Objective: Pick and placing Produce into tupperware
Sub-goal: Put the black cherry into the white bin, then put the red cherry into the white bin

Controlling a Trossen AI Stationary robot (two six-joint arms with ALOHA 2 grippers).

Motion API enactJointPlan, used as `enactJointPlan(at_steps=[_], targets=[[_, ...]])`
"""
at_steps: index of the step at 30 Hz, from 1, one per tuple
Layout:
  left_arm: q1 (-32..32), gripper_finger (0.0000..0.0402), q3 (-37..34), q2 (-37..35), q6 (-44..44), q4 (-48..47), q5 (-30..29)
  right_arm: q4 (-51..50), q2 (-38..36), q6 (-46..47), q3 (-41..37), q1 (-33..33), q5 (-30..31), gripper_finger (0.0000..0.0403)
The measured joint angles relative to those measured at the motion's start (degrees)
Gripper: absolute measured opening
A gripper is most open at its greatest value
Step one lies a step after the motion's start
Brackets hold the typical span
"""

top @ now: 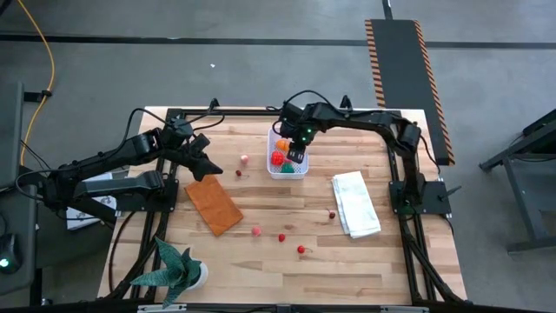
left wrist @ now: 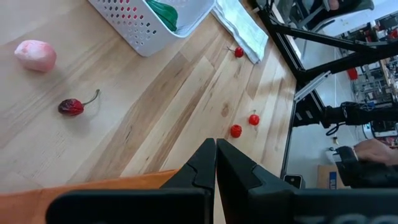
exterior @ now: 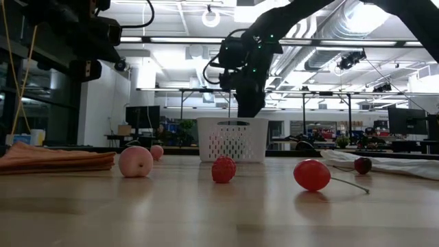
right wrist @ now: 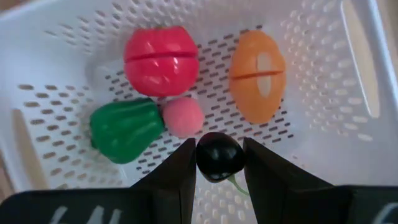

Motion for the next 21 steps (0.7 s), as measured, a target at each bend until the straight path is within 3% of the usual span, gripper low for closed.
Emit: enactJointPlan(at_steps=[8, 16, 21], targets=[[0.0, 0.0003, 0.0, 0.0, -0.4, 0.0, 0.0, 0.4, -0.1, 0.0, 0.0, 0.1, 1.6, 0.0104], [0.0, 0.0003, 0.0, 0.0, -0.4, 0.0, 0.0, 0.0, -0.1, 0.3, 0.0, 0.1, 1.1, 0.0151], [0.0, 0.0003, 0.0, 0.0, -0.4, 0.0, 0.0, -0.2, -0.1, 0.5, 0.0, 0.1, 1.1, 0.016]])
